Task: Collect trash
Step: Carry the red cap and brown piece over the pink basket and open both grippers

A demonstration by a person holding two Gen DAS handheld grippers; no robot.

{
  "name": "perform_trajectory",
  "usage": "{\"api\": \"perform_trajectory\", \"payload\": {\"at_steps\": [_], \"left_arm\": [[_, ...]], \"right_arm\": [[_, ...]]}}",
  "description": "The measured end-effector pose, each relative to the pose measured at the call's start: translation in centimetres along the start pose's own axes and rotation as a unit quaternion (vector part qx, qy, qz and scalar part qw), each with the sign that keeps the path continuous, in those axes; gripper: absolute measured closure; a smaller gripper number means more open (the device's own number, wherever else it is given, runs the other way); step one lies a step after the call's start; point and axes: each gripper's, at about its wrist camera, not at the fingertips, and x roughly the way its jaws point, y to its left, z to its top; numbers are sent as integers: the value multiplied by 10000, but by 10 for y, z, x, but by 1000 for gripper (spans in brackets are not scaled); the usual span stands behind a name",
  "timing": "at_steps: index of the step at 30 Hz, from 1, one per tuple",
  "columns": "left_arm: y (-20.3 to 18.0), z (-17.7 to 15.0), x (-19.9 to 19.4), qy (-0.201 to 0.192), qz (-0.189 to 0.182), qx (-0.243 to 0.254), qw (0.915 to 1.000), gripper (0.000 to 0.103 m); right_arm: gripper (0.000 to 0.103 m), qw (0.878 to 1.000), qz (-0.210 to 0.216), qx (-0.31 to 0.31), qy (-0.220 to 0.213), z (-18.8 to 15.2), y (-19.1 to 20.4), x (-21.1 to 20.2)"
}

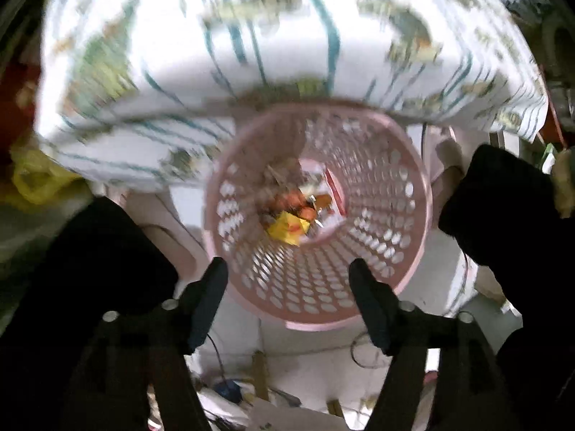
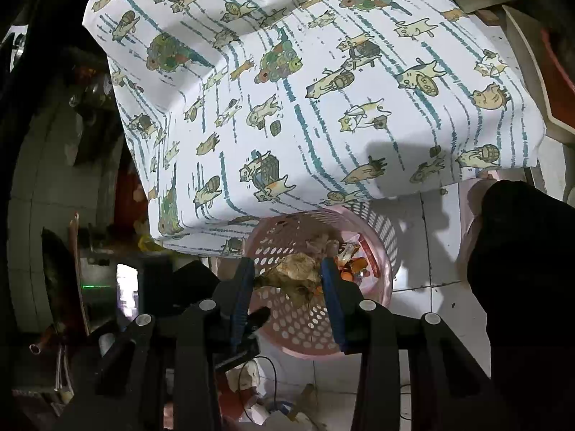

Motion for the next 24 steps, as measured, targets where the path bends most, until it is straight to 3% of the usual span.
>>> {"api": "perform_trajectory", "payload": {"at_steps": [4, 8, 13, 24], "left_arm": [[14, 3, -39, -550, -186, -259, 9980, 34], [28, 6, -67, -1029, -76, -371, 9940, 34], [46, 11, -72, -1039, -191, -668, 9922, 34], [50, 12, -79, -1181, -193, -704, 9903, 34]], "right_arm": [[63, 9999, -88, -139, 36, 0, 4, 6], [63, 9978, -465, -460, 76, -7, 15, 24], [63, 9954, -713, -569, 294, -18, 21, 52], [63, 9906, -1121, -406, 665, -34, 9, 100]]}}
